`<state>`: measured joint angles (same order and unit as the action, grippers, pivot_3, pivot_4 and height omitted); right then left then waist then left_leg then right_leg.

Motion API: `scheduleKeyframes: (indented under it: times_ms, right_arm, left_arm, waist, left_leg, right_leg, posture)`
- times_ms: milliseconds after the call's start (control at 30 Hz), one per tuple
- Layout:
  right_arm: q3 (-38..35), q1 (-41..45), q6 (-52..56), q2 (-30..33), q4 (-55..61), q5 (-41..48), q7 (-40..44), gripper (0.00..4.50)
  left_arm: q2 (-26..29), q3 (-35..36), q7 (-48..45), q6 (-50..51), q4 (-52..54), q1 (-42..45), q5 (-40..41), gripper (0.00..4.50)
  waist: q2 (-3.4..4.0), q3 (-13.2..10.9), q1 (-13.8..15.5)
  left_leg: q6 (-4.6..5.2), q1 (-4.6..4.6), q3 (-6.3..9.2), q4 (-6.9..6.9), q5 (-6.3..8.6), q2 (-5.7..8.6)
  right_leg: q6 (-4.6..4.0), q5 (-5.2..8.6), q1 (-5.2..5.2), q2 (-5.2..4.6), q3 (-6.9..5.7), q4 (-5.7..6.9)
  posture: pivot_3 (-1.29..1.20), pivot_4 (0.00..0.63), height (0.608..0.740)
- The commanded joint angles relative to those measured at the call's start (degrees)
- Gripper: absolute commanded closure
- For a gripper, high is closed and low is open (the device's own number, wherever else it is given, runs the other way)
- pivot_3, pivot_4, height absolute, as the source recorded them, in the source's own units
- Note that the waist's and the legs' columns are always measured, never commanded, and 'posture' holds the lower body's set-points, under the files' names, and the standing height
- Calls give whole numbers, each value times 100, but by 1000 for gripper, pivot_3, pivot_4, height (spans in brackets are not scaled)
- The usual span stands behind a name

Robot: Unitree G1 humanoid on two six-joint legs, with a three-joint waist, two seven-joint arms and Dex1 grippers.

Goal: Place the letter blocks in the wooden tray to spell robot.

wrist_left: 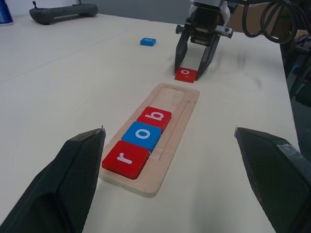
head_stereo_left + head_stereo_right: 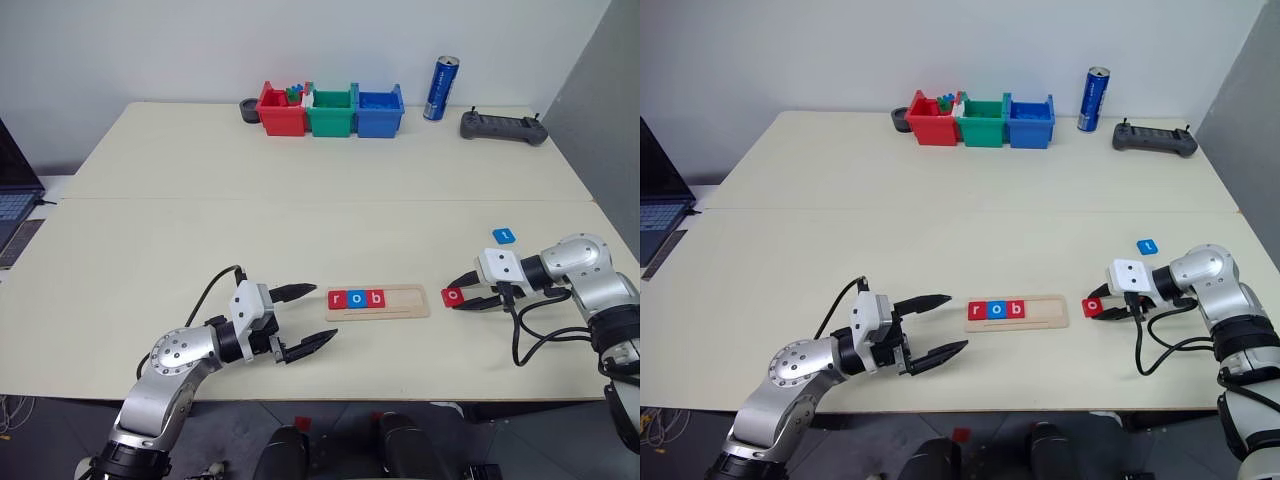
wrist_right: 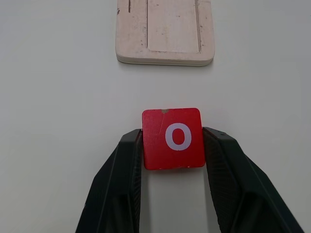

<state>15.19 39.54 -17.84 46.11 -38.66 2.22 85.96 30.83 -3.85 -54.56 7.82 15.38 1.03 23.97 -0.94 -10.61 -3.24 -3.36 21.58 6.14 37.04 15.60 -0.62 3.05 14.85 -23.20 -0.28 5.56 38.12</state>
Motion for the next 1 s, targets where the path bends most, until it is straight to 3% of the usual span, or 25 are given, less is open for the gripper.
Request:
scheduleKeyframes:
  times_ms: [33, 433, 1000]
  right_arm:
    - [-223, -12, 408, 17, 429, 197, 30, 3044]
    - [-414, -483, 2562, -286, 2718, 711, -608, 3044]
    - [23, -681, 2678, -783, 3114, 303, -1209, 3044]
  left_arm:
    - [-1, 74, -22, -128, 104, 67, 16, 0]
    - [-22, 43, -2, -113, 65, 161, 22, 0]
    - [-12, 34, 24, -85, 146, 113, 34, 0]
  waist:
    - [0, 0, 0]
    - [1, 0, 21]
    - [1, 0, 15]
  left_leg:
    - [0, 0, 0, 0, 0, 0]
    - [0, 5, 6, 1, 0, 2]
    - [0, 5, 6, 1, 0, 1]
  right_leg:
    - [0, 0, 0, 0, 0, 0]
    - [0, 0, 0, 0, -3, 0]
    - [0, 0, -1, 1, -5, -1]
  posture:
    - [0, 150, 740]
    - [0, 150, 740]
    - [0, 150, 740]
